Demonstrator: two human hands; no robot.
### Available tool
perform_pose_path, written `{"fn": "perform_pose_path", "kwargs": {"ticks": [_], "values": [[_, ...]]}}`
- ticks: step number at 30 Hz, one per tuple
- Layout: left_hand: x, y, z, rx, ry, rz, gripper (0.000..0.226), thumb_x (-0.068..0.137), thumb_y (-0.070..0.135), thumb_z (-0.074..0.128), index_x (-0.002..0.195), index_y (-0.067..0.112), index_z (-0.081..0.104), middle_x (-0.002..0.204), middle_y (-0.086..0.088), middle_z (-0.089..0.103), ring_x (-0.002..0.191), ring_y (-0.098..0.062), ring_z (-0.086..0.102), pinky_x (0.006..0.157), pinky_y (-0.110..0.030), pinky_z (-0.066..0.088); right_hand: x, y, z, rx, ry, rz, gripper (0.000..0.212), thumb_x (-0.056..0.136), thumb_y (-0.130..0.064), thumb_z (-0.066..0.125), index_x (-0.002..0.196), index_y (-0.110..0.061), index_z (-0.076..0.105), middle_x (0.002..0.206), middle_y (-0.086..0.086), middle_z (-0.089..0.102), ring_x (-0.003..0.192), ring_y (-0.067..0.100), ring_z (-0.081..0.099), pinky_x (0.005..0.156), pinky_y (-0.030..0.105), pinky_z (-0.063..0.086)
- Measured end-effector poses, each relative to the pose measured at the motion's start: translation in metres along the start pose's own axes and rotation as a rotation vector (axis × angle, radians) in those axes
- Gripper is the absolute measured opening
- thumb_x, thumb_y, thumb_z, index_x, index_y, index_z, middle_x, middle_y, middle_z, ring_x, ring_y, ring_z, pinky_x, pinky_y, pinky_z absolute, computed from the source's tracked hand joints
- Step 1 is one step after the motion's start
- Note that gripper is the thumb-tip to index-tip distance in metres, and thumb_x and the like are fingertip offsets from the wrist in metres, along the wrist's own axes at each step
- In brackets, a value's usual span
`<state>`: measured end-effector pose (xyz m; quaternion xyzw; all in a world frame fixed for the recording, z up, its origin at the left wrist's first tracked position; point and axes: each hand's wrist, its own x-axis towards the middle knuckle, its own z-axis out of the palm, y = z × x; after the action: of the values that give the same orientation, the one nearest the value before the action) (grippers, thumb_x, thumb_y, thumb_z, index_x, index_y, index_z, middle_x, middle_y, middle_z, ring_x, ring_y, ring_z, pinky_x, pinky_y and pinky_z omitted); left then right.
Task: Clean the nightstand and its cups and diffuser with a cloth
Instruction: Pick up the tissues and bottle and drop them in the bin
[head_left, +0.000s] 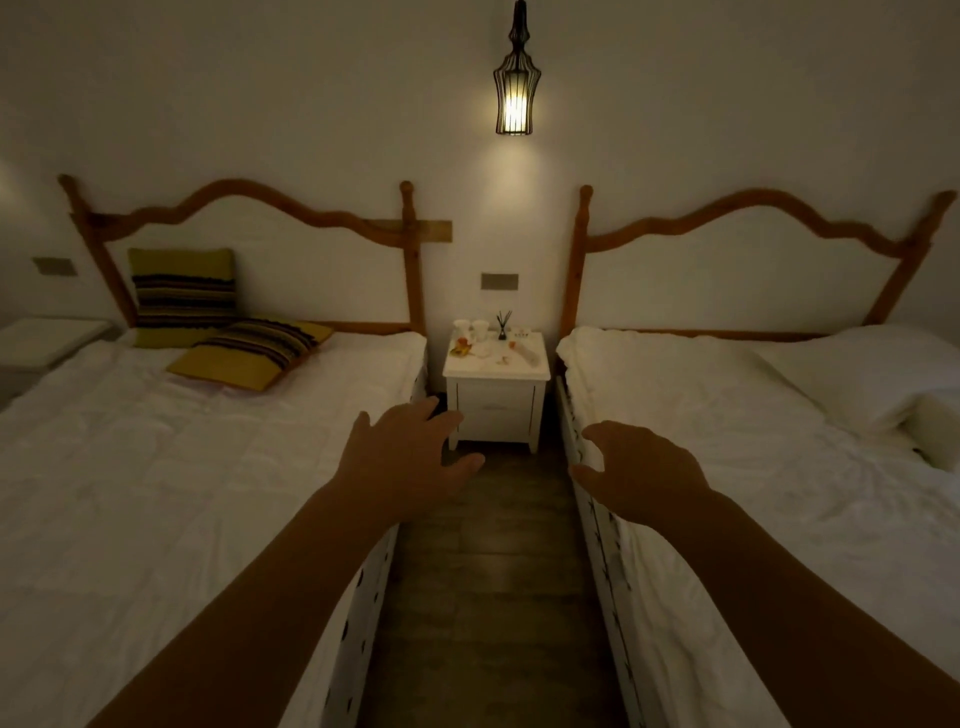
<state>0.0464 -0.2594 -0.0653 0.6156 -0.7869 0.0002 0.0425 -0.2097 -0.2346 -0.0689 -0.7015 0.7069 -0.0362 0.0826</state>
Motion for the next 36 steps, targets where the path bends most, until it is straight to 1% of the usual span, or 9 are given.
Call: {"fn": "perform_pose_path", "kwargs": {"ticks": [6,8,11,17,20,26,29,32,36], "values": [[0.096,-0.02,0.018,-0.017,-0.038,0.037,0.078,0.081,0.081,0.03,0.146,0.04,0.023,0.16,0.001,0.019,0.144,-0.026,0.024,0.112,-0.061,0.015,0.094,0.0,0.013,0.043,-0.035,0.041,0.062,0.091,-0.059,0.049,0.142,-0.024,0.038,0.143,0.001,0.047,0.129,0.022,0.046,0.102,0.039,0.04],[0.115,-0.022,0.024,-0.004,-0.048,0.048,0.078,0.081,0.081,0.03,0.147,0.04,0.022,0.16,0.0,0.017,0.144,-0.027,0.023,0.112,-0.061,0.015,0.115,0.002,0.017,0.05,-0.046,0.037,0.062,0.091,-0.059,0.05,0.141,-0.025,0.039,0.142,0.001,0.048,0.127,0.022,0.047,0.101,0.039,0.041],[0.171,-0.027,0.04,-0.001,-0.079,0.044,0.077,0.082,0.08,0.03,0.148,0.039,0.02,0.161,0.0,0.014,0.145,-0.027,0.021,0.113,-0.06,0.015,0.175,0.014,0.026,0.062,-0.064,0.028,0.063,0.09,-0.06,0.051,0.141,-0.025,0.039,0.142,0.001,0.048,0.127,0.021,0.048,0.101,0.037,0.041],[0.311,-0.036,0.068,-0.004,-0.099,0.036,0.076,0.084,0.077,0.034,0.148,0.037,0.022,0.161,-0.003,0.013,0.145,-0.028,0.019,0.113,-0.06,0.015,0.329,0.045,0.034,0.029,-0.084,0.027,0.062,0.091,-0.059,0.049,0.139,-0.022,0.04,0.142,0.002,0.048,0.126,0.023,0.048,0.1,0.038,0.041],[0.376,-0.041,0.084,-0.037,-0.126,-0.013,0.077,0.083,0.077,0.036,0.147,0.037,0.023,0.161,-0.001,0.015,0.145,-0.027,0.02,0.113,-0.06,0.017,0.401,0.059,0.032,0.036,-0.129,0.029,0.062,0.091,-0.057,0.052,0.141,-0.023,0.039,0.144,0.002,0.047,0.127,0.024,0.048,0.101,0.04,0.041],[0.479,-0.063,0.117,-0.107,-0.2,-0.095,0.077,0.084,0.074,0.04,0.148,0.036,0.023,0.161,-0.002,0.016,0.145,-0.028,0.019,0.114,-0.061,0.019,0.519,0.066,0.041,0.07,-0.154,-0.017,0.064,0.09,-0.053,0.053,0.145,-0.025,0.033,0.145,0.001,0.046,0.128,0.024,0.048,0.101,0.04,0.043],[0.536,-0.082,0.14,-0.109,-0.216,-0.088,0.076,0.084,0.073,0.041,0.148,0.034,0.023,0.16,-0.003,0.017,0.144,-0.029,0.022,0.113,-0.06,0.022,0.578,0.063,0.057,0.091,-0.188,-0.032,0.061,0.089,-0.051,0.053,0.143,-0.027,0.035,0.142,0.001,0.048,0.124,0.024,0.05,0.101,0.043,0.045],[0.598,-0.106,0.168,-0.127,-0.23,-0.076,0.074,0.085,0.07,0.043,0.147,0.034,0.026,0.158,-0.003,0.022,0.142,-0.029,0.027,0.112,-0.058,0.024,0.64,0.059,0.079,0.077,-0.215,-0.027,0.061,0.09,-0.049,0.053,0.144,-0.024,0.035,0.143,0.002,0.047,0.126,0.025,0.048,0.103,0.045,0.043],[0.691,-0.144,0.203,-0.129,-0.244,-0.026,0.071,0.084,0.07,0.043,0.144,0.033,0.03,0.153,-0.005,0.031,0.135,-0.029,0.036,0.105,-0.052,0.034,0.729,0.051,0.109,0.051,-0.255,0.015,0.057,0.091,-0.043,0.053,0.142,-0.023,0.037,0.142,0.002,0.046,0.125,0.024,0.048,0.104,0.045,0.043]]}}
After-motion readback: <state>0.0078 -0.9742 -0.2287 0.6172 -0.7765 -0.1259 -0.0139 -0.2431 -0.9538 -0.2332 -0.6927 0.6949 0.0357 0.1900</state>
